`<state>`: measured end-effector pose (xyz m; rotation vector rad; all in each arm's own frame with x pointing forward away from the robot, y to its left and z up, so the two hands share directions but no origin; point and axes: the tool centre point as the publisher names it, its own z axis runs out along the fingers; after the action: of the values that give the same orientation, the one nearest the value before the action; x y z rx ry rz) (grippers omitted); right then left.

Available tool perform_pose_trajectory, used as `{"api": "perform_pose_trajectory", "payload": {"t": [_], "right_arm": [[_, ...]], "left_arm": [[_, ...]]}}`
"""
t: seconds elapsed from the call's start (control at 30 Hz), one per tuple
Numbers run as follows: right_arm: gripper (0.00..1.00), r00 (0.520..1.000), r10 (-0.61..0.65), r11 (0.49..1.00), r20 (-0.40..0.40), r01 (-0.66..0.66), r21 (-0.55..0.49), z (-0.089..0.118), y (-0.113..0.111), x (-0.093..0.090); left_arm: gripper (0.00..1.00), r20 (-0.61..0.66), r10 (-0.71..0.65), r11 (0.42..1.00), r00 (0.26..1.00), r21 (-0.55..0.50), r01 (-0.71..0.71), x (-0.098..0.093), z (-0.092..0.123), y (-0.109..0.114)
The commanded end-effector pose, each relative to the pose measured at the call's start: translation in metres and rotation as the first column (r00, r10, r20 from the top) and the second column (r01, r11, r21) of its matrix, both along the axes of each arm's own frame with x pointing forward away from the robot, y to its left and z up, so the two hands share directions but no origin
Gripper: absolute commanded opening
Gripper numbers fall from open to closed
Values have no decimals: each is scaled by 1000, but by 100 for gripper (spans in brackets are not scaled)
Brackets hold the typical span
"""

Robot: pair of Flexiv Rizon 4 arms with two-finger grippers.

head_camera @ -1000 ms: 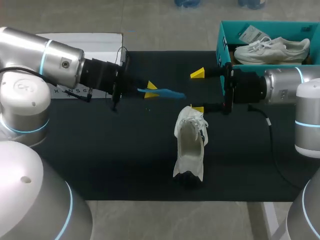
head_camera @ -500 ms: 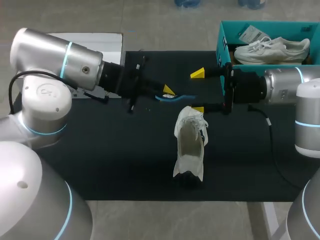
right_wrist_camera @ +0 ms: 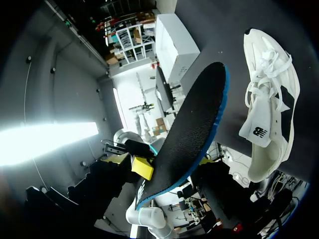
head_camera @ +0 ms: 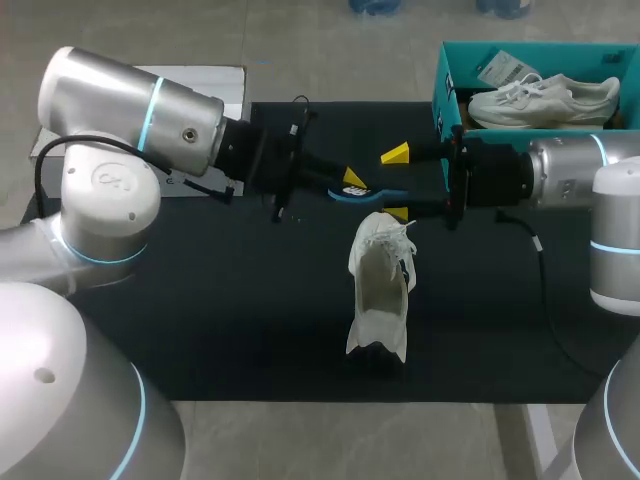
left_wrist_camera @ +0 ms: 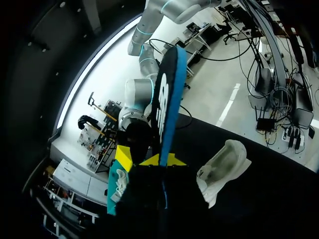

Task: Take the shoe out of the shoebox, open the shoe tongue, remove and reinsert the insole, then place the shoe into the shoebox

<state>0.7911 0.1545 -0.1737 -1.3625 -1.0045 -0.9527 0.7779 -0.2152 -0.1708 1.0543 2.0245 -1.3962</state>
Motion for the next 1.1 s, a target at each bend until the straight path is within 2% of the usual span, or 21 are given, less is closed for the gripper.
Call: {"api": "perform_pose_trajectory", "payload": {"t": [0.03, 0.6, 0.63, 0.67, 0.87, 0.93, 1.1], "right_arm": [[0, 1000, 1, 1000, -1, -1, -2, 0, 1, 0], [0, 1000, -2, 1000, 7, 2, 7, 0, 1, 0], [0, 1000, -4, 1000, 9, 4, 7, 0, 1, 0], [0, 1000, -4, 1000, 13, 4, 10, 1, 1, 1], [0, 998, 18, 1000, 54, -19, 23, -1, -2, 1], [0, 998, 24, 999, 58, -26, 31, -5, -2, 1], [0, 996, 61, 997, 68, -63, 32, -18, 2, 2]], "left_arm": [[0, 0, 3, 1000, 1000, -5, -3, -1, -3, 1], [0, -35, -3, 1000, 999, -16, 2, -6, -6, 5], [31, -45, 0, 1000, 999, -22, -1, -7, -7, 6], [100, -59, -7, 1000, 998, -31, 5, -7, -7, 8], [100, -172, -75, 997, 982, -31, 70, -4, -9, 29], [100, -158, -99, 995, 983, 17, 103, -2, -9, 38], [100, -132, -115, 991, 984, 57, 124, 10, 2, 58]]}}
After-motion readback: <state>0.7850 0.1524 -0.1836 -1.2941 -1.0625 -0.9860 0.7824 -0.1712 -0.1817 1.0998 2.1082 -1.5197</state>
